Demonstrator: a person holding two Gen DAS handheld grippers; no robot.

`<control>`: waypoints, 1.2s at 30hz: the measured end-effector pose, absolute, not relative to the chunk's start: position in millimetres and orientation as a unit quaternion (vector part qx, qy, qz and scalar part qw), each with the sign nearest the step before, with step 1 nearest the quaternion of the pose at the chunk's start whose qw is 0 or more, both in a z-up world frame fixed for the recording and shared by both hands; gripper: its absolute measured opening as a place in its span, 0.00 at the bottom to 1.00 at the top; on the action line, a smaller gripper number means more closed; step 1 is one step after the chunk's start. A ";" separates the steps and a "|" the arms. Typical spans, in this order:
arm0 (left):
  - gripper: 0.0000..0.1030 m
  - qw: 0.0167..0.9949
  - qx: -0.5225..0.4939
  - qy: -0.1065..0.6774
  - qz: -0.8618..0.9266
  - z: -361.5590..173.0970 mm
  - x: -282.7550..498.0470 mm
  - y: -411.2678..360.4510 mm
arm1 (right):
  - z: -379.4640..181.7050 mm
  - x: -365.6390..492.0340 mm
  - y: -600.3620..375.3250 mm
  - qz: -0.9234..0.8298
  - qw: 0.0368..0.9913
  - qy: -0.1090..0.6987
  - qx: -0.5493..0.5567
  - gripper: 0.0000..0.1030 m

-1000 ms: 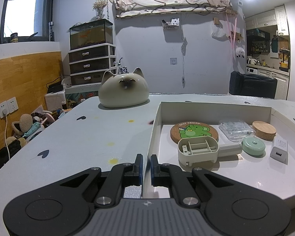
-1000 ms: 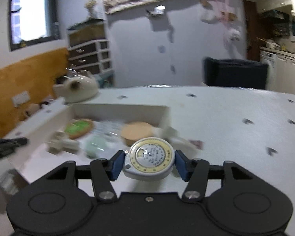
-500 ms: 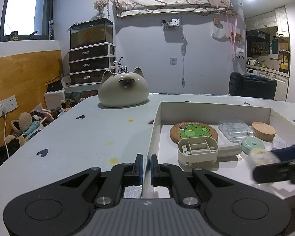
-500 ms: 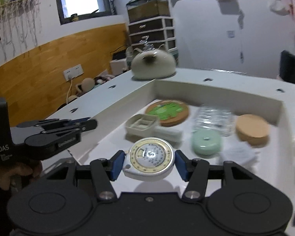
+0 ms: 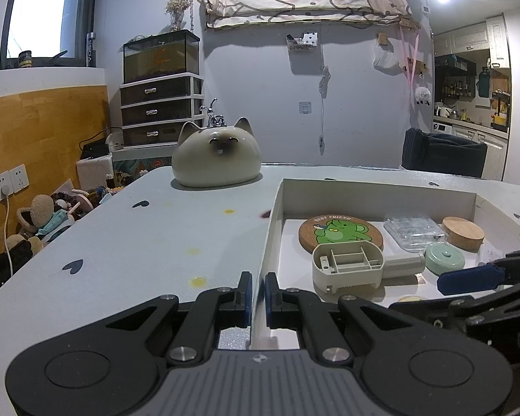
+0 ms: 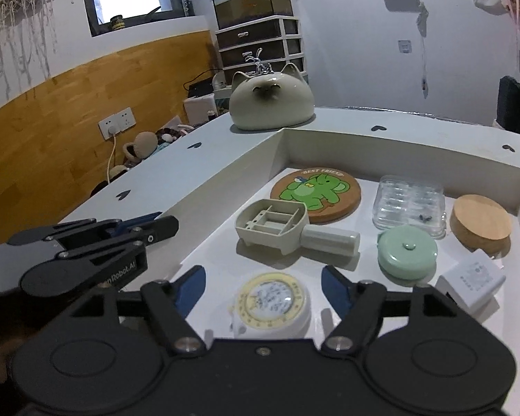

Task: Organize rigid objects
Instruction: 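Lower the tape measure into the tray and open the right gripper, then move the right gripper over the white round-based knob part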

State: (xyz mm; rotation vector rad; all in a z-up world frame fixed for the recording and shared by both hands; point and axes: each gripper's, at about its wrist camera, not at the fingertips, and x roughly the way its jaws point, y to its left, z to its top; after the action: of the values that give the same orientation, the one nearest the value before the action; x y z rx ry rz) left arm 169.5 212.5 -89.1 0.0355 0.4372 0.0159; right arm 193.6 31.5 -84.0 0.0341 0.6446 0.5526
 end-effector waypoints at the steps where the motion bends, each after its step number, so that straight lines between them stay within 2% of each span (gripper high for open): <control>1: 0.07 0.976 0.018 0.217 0.008 -89.2 169.5 212.6 | -84.3 193.2 31.4 0.268 0.911 0.313 0.017 0.73; 13: 0.07 0.976 0.021 0.217 0.010 -89.6 170.0 212.5 | -82.6 182.7 20.0 0.280 0.910 0.307 -0.011 0.89; 36: 0.07 0.975 0.028 0.220 0.013 -88.0 169.8 206.9 | -62.0 142.9 -63.3 0.252 0.932 0.258 0.010 0.94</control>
State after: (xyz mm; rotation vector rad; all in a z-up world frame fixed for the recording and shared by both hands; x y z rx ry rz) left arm 169.8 206.9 -88.0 0.0568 0.4435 0.0264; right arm 142.9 -63.3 -62.0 0.0201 0.5285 0.5167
